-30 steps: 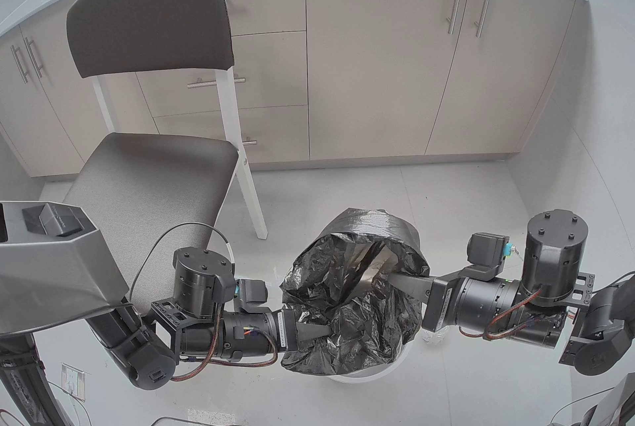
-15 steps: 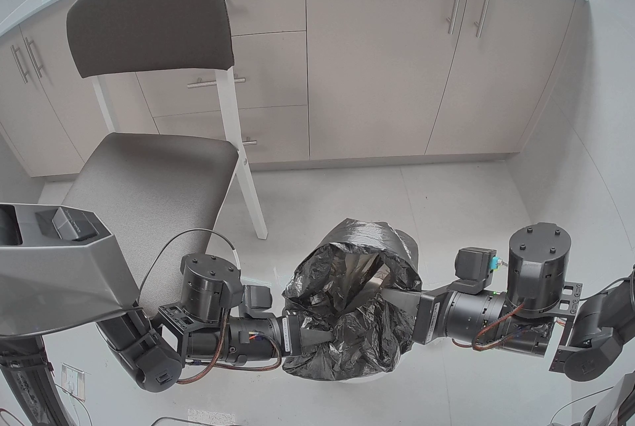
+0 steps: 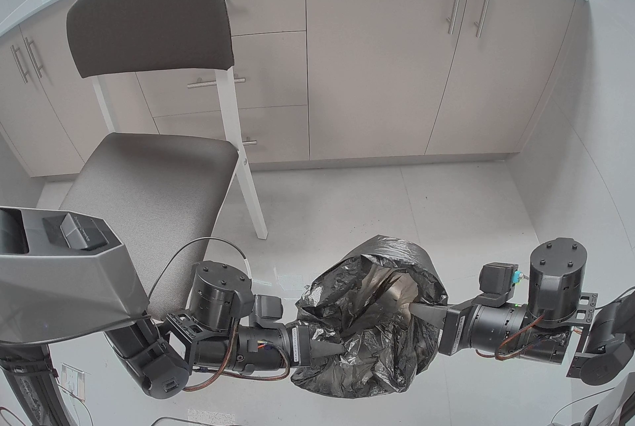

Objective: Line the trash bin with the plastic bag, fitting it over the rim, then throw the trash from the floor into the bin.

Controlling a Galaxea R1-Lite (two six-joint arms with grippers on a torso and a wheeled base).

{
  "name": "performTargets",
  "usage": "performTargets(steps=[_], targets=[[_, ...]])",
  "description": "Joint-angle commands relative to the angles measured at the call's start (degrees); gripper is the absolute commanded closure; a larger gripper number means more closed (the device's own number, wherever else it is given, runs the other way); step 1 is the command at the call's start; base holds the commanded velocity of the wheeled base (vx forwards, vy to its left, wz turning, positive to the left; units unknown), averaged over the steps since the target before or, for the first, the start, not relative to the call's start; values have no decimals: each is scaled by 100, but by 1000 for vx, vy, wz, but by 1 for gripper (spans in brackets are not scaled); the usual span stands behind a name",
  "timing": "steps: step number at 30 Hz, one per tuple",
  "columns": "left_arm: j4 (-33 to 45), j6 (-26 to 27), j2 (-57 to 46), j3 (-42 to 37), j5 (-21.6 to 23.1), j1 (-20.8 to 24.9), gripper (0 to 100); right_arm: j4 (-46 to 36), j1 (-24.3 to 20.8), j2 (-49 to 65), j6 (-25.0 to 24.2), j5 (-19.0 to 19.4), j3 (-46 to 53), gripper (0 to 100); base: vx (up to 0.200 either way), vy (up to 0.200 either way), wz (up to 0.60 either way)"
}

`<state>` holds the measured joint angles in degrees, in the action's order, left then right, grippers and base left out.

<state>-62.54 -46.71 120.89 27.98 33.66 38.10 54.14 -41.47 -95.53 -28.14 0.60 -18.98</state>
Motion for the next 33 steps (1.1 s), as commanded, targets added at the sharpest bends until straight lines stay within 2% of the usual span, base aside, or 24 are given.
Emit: performTargets(steps=[1, 9, 14, 26, 31, 33], targets=[[-4, -66, 13, 6, 53, 66, 100, -17, 25, 139, 1, 2, 70, 100, 0, 0, 0], [5, -154, 92, 147, 106, 137, 100, 27, 95, -10, 10, 11, 211, 100, 0, 0, 0], [5, -145, 312, 296, 106, 181, 100, 53, 429, 16, 80, 11, 395, 100, 0, 0, 0], [5, -145, 505, 481, 88, 242, 100, 79, 491, -282, 63, 63, 474, 100, 0, 0, 0], [-4, -119, 514, 472, 88, 242, 100, 466, 491, -889, 36, 63, 483, 100, 0, 0, 0], [5, -110, 514, 472, 88, 233, 100, 1029, 553, -1346, 45, 63, 597, 100, 0, 0, 0]])
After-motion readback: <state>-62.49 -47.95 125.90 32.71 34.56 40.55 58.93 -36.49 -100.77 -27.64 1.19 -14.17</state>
